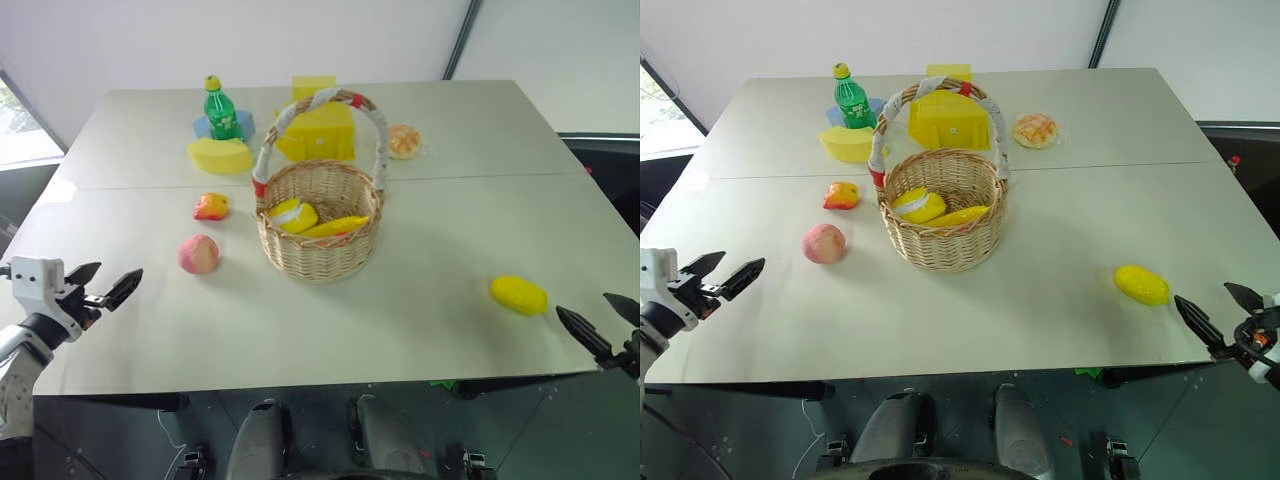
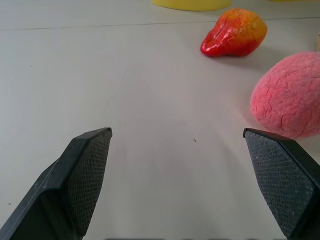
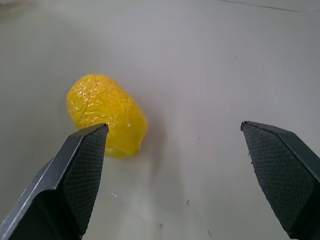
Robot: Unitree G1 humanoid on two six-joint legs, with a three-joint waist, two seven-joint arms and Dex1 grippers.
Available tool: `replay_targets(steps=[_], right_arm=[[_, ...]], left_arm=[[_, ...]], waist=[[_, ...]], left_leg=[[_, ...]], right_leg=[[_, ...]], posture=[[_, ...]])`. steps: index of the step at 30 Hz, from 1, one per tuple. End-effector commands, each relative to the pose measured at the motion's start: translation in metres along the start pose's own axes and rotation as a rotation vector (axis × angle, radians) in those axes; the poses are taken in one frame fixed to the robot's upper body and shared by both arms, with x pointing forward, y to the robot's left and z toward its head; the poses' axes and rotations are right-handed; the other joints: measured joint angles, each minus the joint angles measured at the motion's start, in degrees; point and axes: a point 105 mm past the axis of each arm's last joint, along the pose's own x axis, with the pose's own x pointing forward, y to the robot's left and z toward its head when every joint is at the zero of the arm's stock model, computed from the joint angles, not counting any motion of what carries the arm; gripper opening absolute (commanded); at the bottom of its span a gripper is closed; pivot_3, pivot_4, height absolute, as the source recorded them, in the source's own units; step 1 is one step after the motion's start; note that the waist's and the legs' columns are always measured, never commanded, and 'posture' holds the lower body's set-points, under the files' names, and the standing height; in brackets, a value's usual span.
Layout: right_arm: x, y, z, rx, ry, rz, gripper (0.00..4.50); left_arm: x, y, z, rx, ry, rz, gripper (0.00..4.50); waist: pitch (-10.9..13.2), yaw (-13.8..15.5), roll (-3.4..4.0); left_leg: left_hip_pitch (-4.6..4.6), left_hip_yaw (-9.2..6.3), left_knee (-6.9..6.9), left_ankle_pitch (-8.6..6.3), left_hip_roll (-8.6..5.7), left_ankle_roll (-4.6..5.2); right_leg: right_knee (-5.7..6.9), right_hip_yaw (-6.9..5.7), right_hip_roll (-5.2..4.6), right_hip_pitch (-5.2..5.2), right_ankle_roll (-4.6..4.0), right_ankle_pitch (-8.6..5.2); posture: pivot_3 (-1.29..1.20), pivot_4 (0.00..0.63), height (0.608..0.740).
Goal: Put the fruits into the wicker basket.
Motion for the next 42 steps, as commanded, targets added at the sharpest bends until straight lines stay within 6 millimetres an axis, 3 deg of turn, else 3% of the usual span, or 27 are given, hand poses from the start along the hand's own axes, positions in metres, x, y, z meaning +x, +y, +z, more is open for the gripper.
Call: replay_targets(steps=[1,8,13,18,21,22,27,29,34,42], right_arm=[[0.001,0.001,0.01,-0.032,-0.034,0.001,4.45],[0.007,0.002,0.017,-0.049,-0.059,0.013,4.45],[0.024,0.022,0.051,-0.101,-0.153,0.091,4.45],[0.036,0.057,0.096,-0.157,-0.268,0.233,4.45],[0.042,0.099,0.119,-0.168,-0.317,0.401,4.45],[0.043,0.107,0.121,-0.167,-0.32,0.432,4.45],[0.047,0.187,0.132,-0.206,-0.358,0.742,4.45],[0.049,0.208,0.137,-0.218,-0.385,0.819,4.45],[0.053,0.23,0.139,-0.234,-0.409,0.891,4.45],[0.054,0.248,0.135,-0.229,-0.42,0.949,4.45]], left_arm=[[0.001,-0.003,0.011,0.036,-0.028,-0.012,4.5],[0.003,-0.003,0.011,0.014,-0.033,-0.003,4.5],[0.01,-0.009,0.021,0.016,-0.067,-0.019,4.5],[0.017,-0.028,0.04,0.019,-0.108,-0.121,4.5],[0.027,-0.042,0.052,0.053,-0.099,-0.179,4.5],[0.029,-0.044,0.053,0.059,-0.092,-0.19,4.5],[0.042,-0.075,0.054,0.149,0.037,-0.311,4.5],[0.051,-0.078,0.054,0.218,0.08,-0.296,4.5],[0.063,-0.091,0.05,0.327,0.168,-0.322,4.5],[0.077,-0.097,0.04,0.379,0.273,-0.333,4.5]], waist=[[0.0,0.03,0.0],[0.0,0.04,0.0],[0.0,-0.03,0.0],[0.0,0.05,0.0],[0.0,0.07,-0.02],[0.0,0.06,-0.02],[0.01,-0.12,-0.04],[0.02,-0.07,-0.05],[0.02,0.09,-0.11],[0.03,0.0,-0.14]], left_leg=[[0.0,0.0,0.0,0.0,0.0,0.0],[0.0,0.0,0.0,0.0,0.0,0.0],[0.01,0.0,0.0,0.0,0.0,0.0],[0.02,-0.01,0.0,0.0,0.0,0.0],[0.0,-0.06,0.0,0.0,-0.01,0.0],[0.0,-0.08,0.01,0.0,-0.01,0.0],[-0.03,-0.09,0.01,0.0,-0.03,0.0],[-0.02,-0.1,0.01,0.0,-0.04,0.0],[-0.08,-0.12,0.02,0.0,-0.08,0.0],[-0.12,-0.12,0.02,0.0,-0.09,0.0]], right_leg=[[0.0,0.0,0.0,0.0,0.0,0.0],[0.0,0.0,0.0,0.0,0.0,0.0],[0.03,-0.01,0.01,0.0,0.02,0.01],[0.06,-0.03,0.01,0.0,0.18,0.1],[0.06,-0.04,0.01,0.01,0.19,0.11],[0.06,-0.04,0.01,0.01,0.19,0.11],[0.05,-0.07,0.01,-0.01,0.2,0.11],[0.07,-0.09,0.03,-0.02,0.2,0.11],[0.05,-0.1,0.02,-0.05,0.21,0.12],[0.07,-0.1,0.02,-0.11,0.21,0.12]], posture=[[0.0,0.15,0.74],[0.0,0.15,0.74],[0.0,0.15,0.74],[0.0,0.15,0.74],[0.0,0.15,0.74],[0.0,0.15,0.74],[0.0,0.15,0.74],[0.0,0.15,0.74],[0.0,0.15,0.74],[0.0,0.15,0.74]])
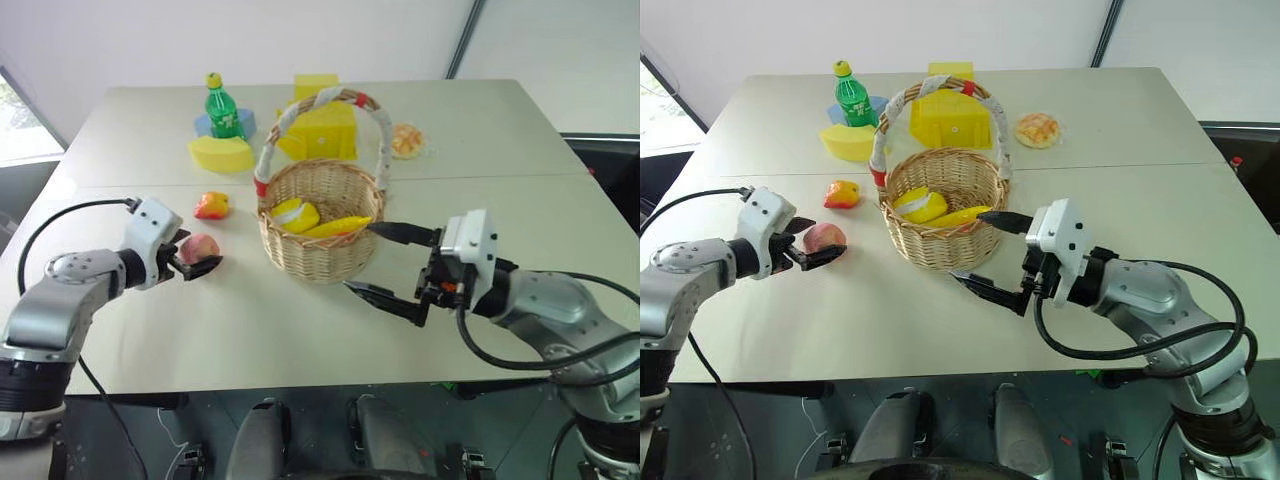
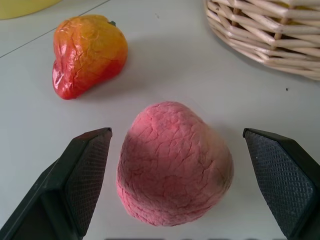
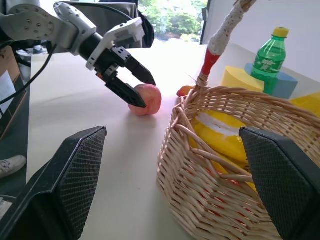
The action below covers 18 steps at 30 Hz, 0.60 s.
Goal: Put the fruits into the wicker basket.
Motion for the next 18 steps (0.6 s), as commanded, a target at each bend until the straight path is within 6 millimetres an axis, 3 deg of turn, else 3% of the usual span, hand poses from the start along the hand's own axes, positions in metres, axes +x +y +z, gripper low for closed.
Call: replay_targets(steps=[1,4,7,10,13,16,18], right_arm=[[0.003,0.004,0.007,-0.042,-0.031,0.01,4.45],[0.005,0.005,0.007,-0.046,-0.034,0.009,4.45],[0.007,0.005,0.006,-0.051,-0.035,0.007,4.5],[0.007,0.005,0.006,-0.056,-0.033,0.0,4.5],[0.006,0.004,0.005,-0.064,-0.027,-0.008,4.5],[0.004,0.0,0.005,-0.077,-0.018,-0.023,4.5],[0.001,-0.004,0.005,-0.084,-0.011,-0.034,4.5]], left_arm=[[0.004,0.002,0.002,0.041,0.03,-0.002,4.5],[0.01,0.003,-0.004,0.035,0.062,-0.007,4.5],[0.013,0.007,-0.006,0.031,0.065,0.003,3.65],[0.012,0.01,-0.006,0.04,0.07,0.01,2.44],[0.006,0.015,-0.003,0.074,0.058,0.031,2.26],[-0.012,0.014,0.022,0.089,-0.072,-0.01,2.26],[-0.03,-0.005,0.053,0.115,-0.218,-0.124,2.26]], waist=[[0.0,-0.08,0.0],[0.0,-0.05,0.0],[0.0,-0.01,0.0],[0.0,-0.01,0.0],[0.0,-0.02,0.0],[0.0,-0.2,-0.01],[0.03,-0.09,-0.06]], left_leg=[[0.0,0.0,0.0,0.0,0.0,0.0],[0.0,0.0,0.0,0.0,-0.01,0.0],[0.01,0.01,0.01,0.0,-0.01,0.0],[0.01,0.01,0.01,0.0,-0.01,0.0],[0.01,0.01,0.02,0.0,0.0,0.0],[0.01,0.01,0.02,0.0,0.01,0.0],[-0.01,0.01,0.02,0.0,0.04,0.0]], right_leg=[[0.0,0.0,0.01,0.0,0.0,0.0],[0.01,-0.01,0.03,-0.01,0.0,0.0],[0.01,-0.01,0.03,0.0,0.0,0.0],[0.02,0.0,0.03,0.0,0.0,0.0],[0.02,-0.01,0.03,0.0,0.0,0.0],[0.03,0.0,0.03,-0.02,0.0,0.0],[0.04,0.0,0.04,-0.05,0.0,0.0]], posture=[[0.0,0.15,0.74],[0.0,0.15,0.74],[0.0,0.15,0.74],[0.0,0.15,0.74],[0.0,0.15,0.74],[0.0,0.15,0.74],[0.0,0.15,0.74]])
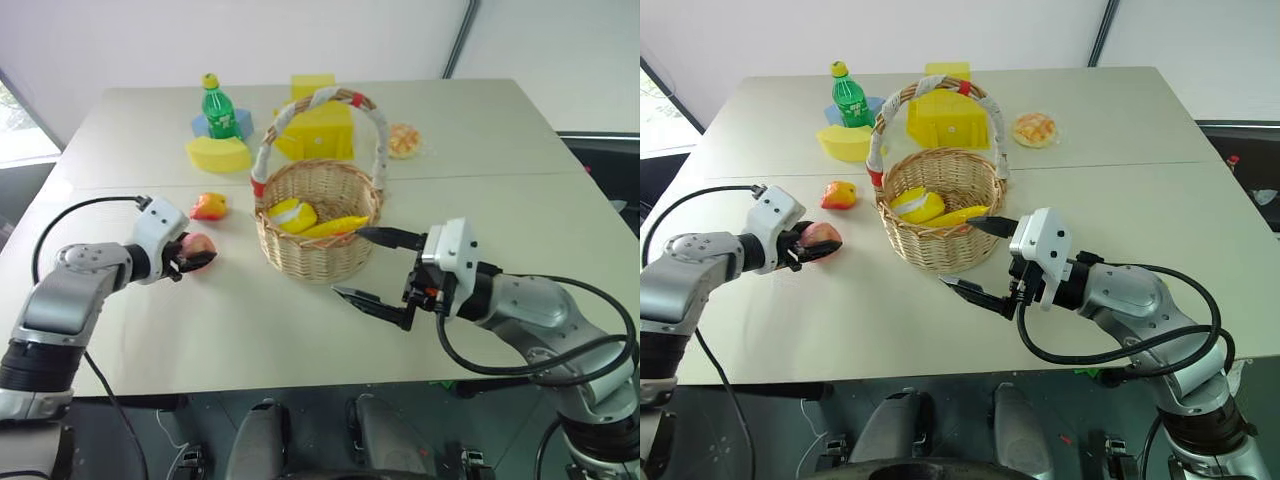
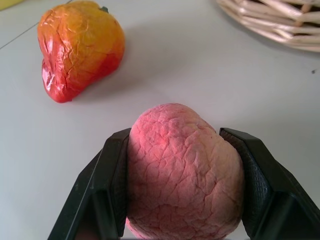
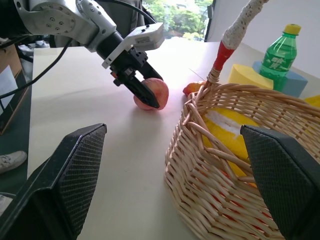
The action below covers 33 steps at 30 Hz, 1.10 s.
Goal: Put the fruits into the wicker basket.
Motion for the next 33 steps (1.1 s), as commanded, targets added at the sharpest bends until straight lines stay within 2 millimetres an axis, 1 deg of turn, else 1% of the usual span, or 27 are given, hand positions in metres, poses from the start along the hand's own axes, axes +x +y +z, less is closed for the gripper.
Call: replay_targets(steps=[1,2,4,8,10,12,14,16,19,20,21,24,26,28,31,33], right_arm=[[-0.006,-0.008,0.009,-0.057,-0.019,-0.024,4.5],[-0.007,-0.011,0.009,-0.061,-0.015,-0.029,4.5],[-0.009,-0.016,0.009,-0.072,-0.006,-0.039,4.5],[-0.01,-0.024,0.01,-0.086,-0.003,-0.052,4.5],[-0.009,-0.025,0.01,-0.089,-0.005,-0.054,4.5],[-0.008,-0.025,0.01,-0.09,-0.009,-0.058,4.5],[-0.008,-0.025,0.011,-0.09,-0.013,-0.062,4.5],[-0.007,-0.025,0.011,-0.089,-0.019,-0.077,4.5],[-0.008,-0.024,0.011,-0.087,-0.019,-0.094,4.5],[-0.008,-0.024,0.011,-0.086,-0.019,-0.098,4.5],[-0.009,-0.024,0.011,-0.086,-0.017,-0.102,4.5],[-0.011,-0.024,0.009,-0.083,-0.01,-0.112,4.5],[-0.011,-0.024,0.009,-0.082,-0.01,-0.114,4.5],[-0.011,-0.024,0.008,-0.081,-0.009,-0.113,4.5],[-0.011,-0.025,0.008,-0.08,-0.01,-0.107,4.5],[-0.01,-0.026,0.008,-0.079,-0.013,-0.099,4.5]], left_arm=[[-0.038,-0.025,0.071,0.088,-0.298,-0.161,2.26],[-0.043,-0.036,0.084,0.094,-0.348,-0.215,2.26],[-0.042,-0.055,0.105,0.133,-0.403,-0.277,2.26],[-0.014,-0.079,0.132,0.193,-0.442,-0.276,2.26],[0.002,-0.1,0.151,0.204,-0.498,-0.306,2.26],[0.02,-0.111,0.161,0.206,-0.508,-0.302,2.26],[0.033,-0.113,0.163,0.2,-0.496,-0.279,2.26],[0.04,-0.117,0.167,0.162,-0.535,-0.292,2.26],[0.042,-0.121,0.164,0.144,-0.54,-0.327,3.73],[0.04,-0.12,0.163,0.135,-0.544,-0.336,4.26],[0.033,-0.12,0.165,0.115,-0.568,-0.363,4.46],[0.002,-0.119,0.163,0.068,-0.645,-0.47,4.46],[-0.013,-0.105,0.156,0.019,-0.652,-0.469,4.46],[-0.024,-0.088,0.142,-0.011,-0.612,-0.43,4.46],[-0.043,-0.07,0.13,-0.075,-0.609,-0.394,4.46],[-0.058,-0.049,0.116,-0.12,-0.586,-0.314,4.46]], waist=[[0.03,0.13,-0.05],[0.04,0.31,-0.07],[0.04,0.68,-0.07],[0.02,1.15,-0.06],[0.03,1.23,-0.09],[0.06,1.35,-0.13],[0.06,1.09,-0.13],[0.05,0.5,-0.11],[0.05,-0.06,-0.11],[0.05,-0.05,-0.11],[0.05,-0.02,-0.11],[0.05,-0.13,-0.11],[0.05,-0.07,-0.11],[0.05,-0.07,-0.1],[0.05,0.1,-0.1],[0.05,0.13,-0.11]], left_leg=[[-0.04,-0.01,0.0,0.0,0.03,0.0],[-0.04,-0.01,0.0,0.0,0.04,0.0],[-0.04,-0.06,0.04,0.01,-0.03,-0.01],[0.05,-0.03,0.11,0.01,-0.17,-0.01],[0.05,-0.04,0.11,0.01,-0.26,-0.01],[-0.02,-0.07,0.16,0.01,-0.25,-0.01],[-0.02,-0.06,0.16,0.01,-0.26,-0.01],[0.0,-0.05,0.15,0.01,-0.21,0.0],[0.01,-0.07,0.13,0.01,-0.1,0.0],[0.01,-0.07,0.13,0.01,-0.09,0.0],[0.01,-0.07,0.13,0.01,-0.08,0.0],[0.02,-0.07,0.13,0.01,-0.05,0.0],[0.01,-0.06,0.13,0.01,-0.03,0.0],[0.02,-0.07,0.13,0.01,-0.02,-0.01],[0.04,-0.07,0.13,0.01,-0.03,-0.01],[0.03,-0.07,0.13,0.01,-0.03,-0.01]], right_leg=[[0.0,0.0,-0.01,-0.03,0.0,0.0],[0.0,0.0,-0.03,-0.02,0.0,0.0],[-0.02,-0.06,-0.14,0.06,0.0,0.0],[-0.04,-0.09,-0.23,0.2,0.02,0.01],[-0.03,-0.07,-0.14,0.2,0.03,0.02],[-0.04,-0.07,-0.06,0.17,0.04,0.02],[-0.04,-0.04,-0.03,0.15,0.04,0.02],[-0.04,0.03,0.08,0.12,0.03,0.02],[0.0,0.03,0.18,0.08,0.02,0.01],[0.03,0.04,0.2,0.05,0.02,0.01],[0.05,0.04,0.2,0.05,0.01,0.01],[0.06,0.04,0.2,0.05,0.01,0.01],[0.06,0.04,0.18,0.03,0.01,0.0],[0.07,0.04,0.17,0.04,0.01,0.0],[0.06,0.02,0.16,0.06,0.01,0.0],[0.05,0.02,0.13,0.07,0.01,0.0]], posture=[[0.0,0.15,0.74],[0.0,0.15,0.74],[0.0,0.15,0.74],[0.0,0.15,0.74],[0.0,0.15,0.74],[0.0,0.15,0.74],[0.0,0.15,0.74],[0.0,0.15,0.74],[0.0,0.15,0.74],[0.0,0.15,0.74],[0.0,0.15,0.74],[0.0,0.15,0.74],[0.0,0.15,0.74],[0.0,0.15,0.74],[0.0,0.15,0.74],[0.0,0.15,0.74]])
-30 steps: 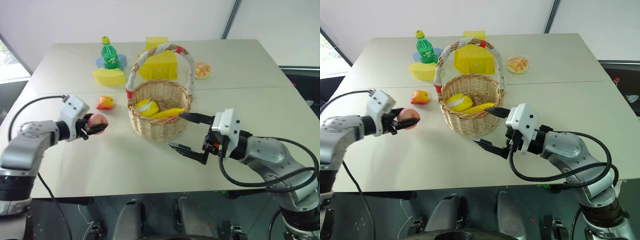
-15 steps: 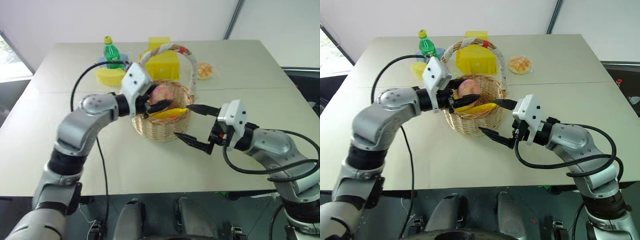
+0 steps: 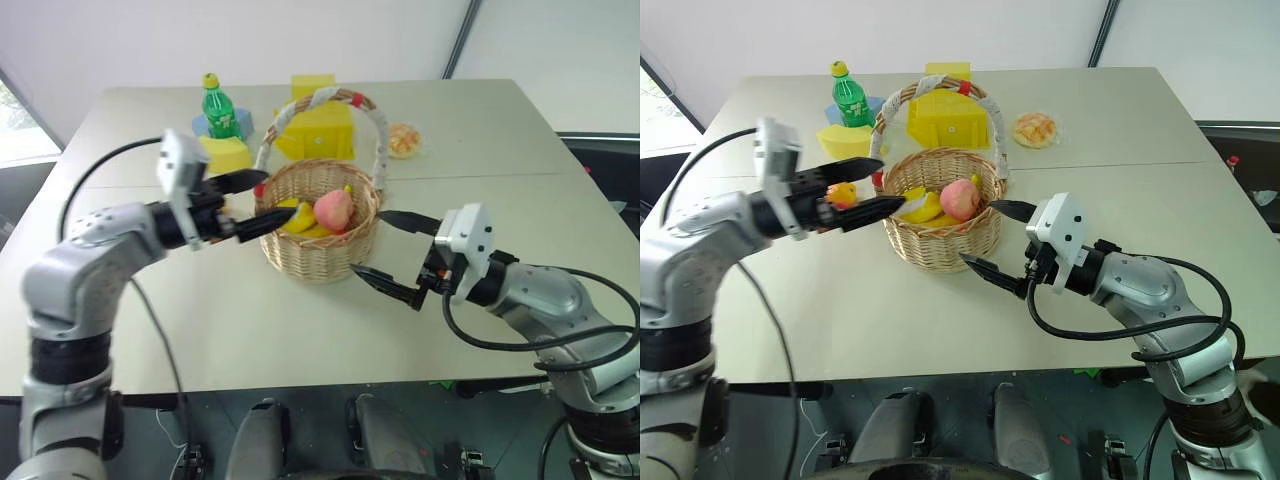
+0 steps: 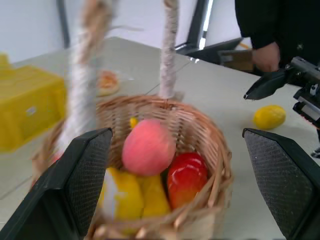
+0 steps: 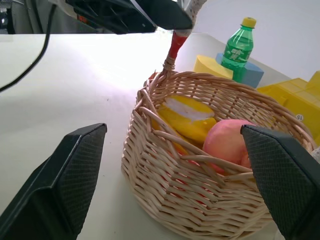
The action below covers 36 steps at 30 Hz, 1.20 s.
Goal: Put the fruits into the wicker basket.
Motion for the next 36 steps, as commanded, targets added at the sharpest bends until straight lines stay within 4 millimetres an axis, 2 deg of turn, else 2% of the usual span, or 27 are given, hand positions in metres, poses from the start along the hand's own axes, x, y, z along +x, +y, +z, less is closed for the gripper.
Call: replay_targets(steps=[1,3,5,8,10,15,19,27,31,34,36], right_arm=[[0.0,-0.002,0.012,-0.04,-0.042,0.008,4.5],[0.002,-0.001,0.012,-0.039,-0.047,0.021,4.5],[0.005,-0.001,0.012,-0.039,-0.054,0.036,4.5],[0.01,-0.001,0.013,-0.038,-0.064,0.056,4.5],[0.012,0.0,0.014,-0.038,-0.07,0.065,4.5],[0.015,0.002,0.016,-0.04,-0.079,0.077,4.5],[0.015,0.006,0.019,-0.04,-0.087,0.081,4.5],[0.016,0.012,0.025,-0.042,-0.096,0.085,4.5],[0.016,0.014,0.025,-0.04,-0.096,0.081,4.5],[0.015,0.014,0.026,-0.04,-0.096,0.077,4.5],[0.015,0.014,0.026,-0.04,-0.095,0.075,4.5]], left_arm=[[-0.039,0.015,0.012,0.024,-0.019,0.122,4.46],[-0.049,0.039,-0.003,0.052,0.061,0.278,4.46],[-0.055,0.067,-0.021,0.152,0.169,0.448,4.46],[-0.052,0.094,-0.037,0.169,0.216,0.571,4.46],[-0.047,0.102,-0.042,0.148,0.214,0.585,4.46],[-0.036,0.126,-0.069,0.192,0.383,0.58,4.46],[-0.027,0.142,-0.077,0.259,0.473,0.565,4.46],[-0.005,0.156,-0.087,0.293,0.523,0.508,4.46],[0.004,0.155,-0.093,0.3,0.538,0.47,4.46],[0.005,0.156,-0.091,0.306,0.524,0.465,3.62],[0.004,0.156,-0.09,0.307,0.521,0.468,2.69]], waist=[[0.0,-0.03,0.0],[0.0,0.0,0.0],[0.0,0.29,0.0],[-0.01,0.39,-0.01],[0.02,0.34,-0.06],[0.01,0.13,-0.06],[0.01,0.02,-0.06],[0.02,0.17,-0.07],[0.01,0.06,-0.07],[0.01,-0.07,-0.07],[0.01,-0.02,-0.07]], left_leg=[[0.0,0.0,0.0,0.0,0.02,0.0],[0.0,0.0,-0.01,0.0,0.01,0.0],[0.02,-0.01,-0.01,0.0,-0.02,0.0],[0.04,-0.01,-0.01,0.0,-0.09,-0.01],[0.0,-0.02,0.0,0.0,-0.09,-0.01],[-0.06,0.0,-0.03,0.0,-0.09,0.0],[-0.06,0.03,-0.03,0.0,-0.09,-0.01],[-0.08,0.04,-0.01,0.0,-0.11,0.0],[-0.1,0.05,-0.01,0.0,-0.11,0.0],[-0.1,0.05,-0.01,0.0,-0.1,0.0],[-0.1,0.04,-0.01,0.0,-0.09,0.0]], right_leg=[[0.0,0.0,-0.02,0.0,0.0,0.0],[0.0,0.0,-0.04,0.0,0.0,0.0],[0.0,-0.02,-0.05,0.02,0.0,0.0],[-0.02,-0.04,-0.07,0.09,0.0,0.0],[-0.03,-0.07,-0.07,0.06,0.0,0.01],[-0.03,-0.07,-0.06,-0.03,0.0,0.01],[-0.02,-0.07,-0.01,-0.04,0.0,0.01],[-0.01,-0.09,-0.02,-0.05,0.01,0.01],[-0.02,-0.09,-0.02,-0.06,0.02,0.01],[0.01,-0.09,-0.01,-0.09,0.02,0.01],[0.03,-0.09,-0.01,-0.1,0.02,0.01]], posture=[[0.0,0.15,0.74],[0.0,0.15,0.74],[0.0,0.15,0.74],[0.0,0.15,0.74],[0.0,0.15,0.74],[0.0,0.15,0.74],[0.0,0.15,0.74],[0.0,0.15,0.74],[0.0,0.15,0.74],[0.0,0.15,0.74],[0.0,0.15,0.74]])
